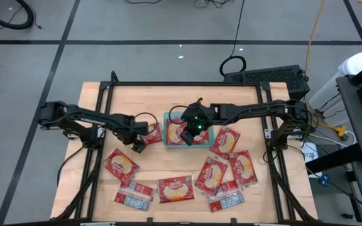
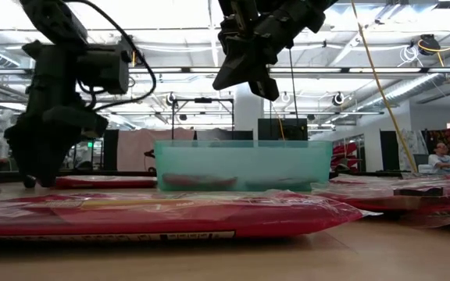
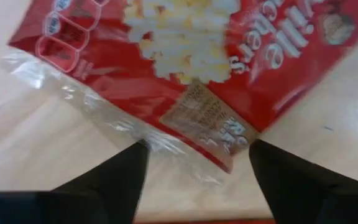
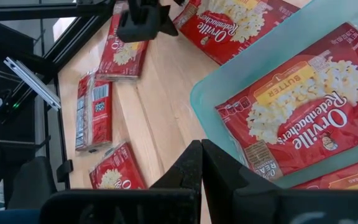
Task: Sort popcorn bags into baskets
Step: Put the red popcorn bag into the green bin
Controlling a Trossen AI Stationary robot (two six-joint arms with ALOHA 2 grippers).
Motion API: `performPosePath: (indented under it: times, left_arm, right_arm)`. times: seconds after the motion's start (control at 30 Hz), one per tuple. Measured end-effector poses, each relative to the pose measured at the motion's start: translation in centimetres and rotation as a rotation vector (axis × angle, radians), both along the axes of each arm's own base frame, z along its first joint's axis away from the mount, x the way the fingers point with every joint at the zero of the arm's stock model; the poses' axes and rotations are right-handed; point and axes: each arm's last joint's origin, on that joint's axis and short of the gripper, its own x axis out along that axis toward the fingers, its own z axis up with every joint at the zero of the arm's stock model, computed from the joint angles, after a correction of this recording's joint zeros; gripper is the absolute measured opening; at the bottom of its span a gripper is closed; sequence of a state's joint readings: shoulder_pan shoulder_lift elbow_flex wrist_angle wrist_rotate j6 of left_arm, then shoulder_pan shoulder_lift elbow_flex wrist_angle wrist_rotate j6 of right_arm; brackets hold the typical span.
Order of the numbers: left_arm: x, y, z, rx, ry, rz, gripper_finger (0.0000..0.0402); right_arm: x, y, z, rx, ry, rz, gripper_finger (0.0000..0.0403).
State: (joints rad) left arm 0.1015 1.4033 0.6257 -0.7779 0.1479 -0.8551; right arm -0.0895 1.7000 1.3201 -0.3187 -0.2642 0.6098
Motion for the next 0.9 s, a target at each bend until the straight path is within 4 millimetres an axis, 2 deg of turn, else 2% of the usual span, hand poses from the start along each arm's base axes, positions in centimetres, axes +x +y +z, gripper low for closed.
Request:
performPosePath:
  times: [0.17, 0.33, 0.37, 0.57, 0.77, 0.9]
  left_arm:
    - [0.5, 0.1, -1.3, -0.007, 0.06, -0.058, 0.0193]
    - [0.5, 0.6, -0.9, -0.01, 0.023, -0.098, 0.0039]
    - [0.5, 0.8, -0.7, -0.006, 0.003, -0.107, 0.0021]
    - [-0.2, 2.3, 1.1, 0.034, -0.092, -0.048, 0.0004]
    - [-1.5, 2.7, 3.5, 0.005, -0.203, 0.043, 0.0002]
    - [-2.4, 2.5, 4.9, -0.005, -0.26, 0.102, 0.0002]
  right_arm:
    - [0.0, 0.0, 0.0, 0.0, 0.0, 0.0, 0.0]
    - [0.0, 0.0, 0.0, 0.007, 0.0, -0.007, 0.0]
    - [0.0, 0.0, 0.0, 0.007, -0.002, -0.007, 0.0]
    - [0.1, 0.0, 0.1, 0.027, 0.0, -0.026, 0.0]
    - [0.6, -0.1, 0.7, 0.066, -0.077, -0.073, 0.0]
    - [1.0, -0.3, 1.2, 0.079, -0.132, -0.165, 0.0]
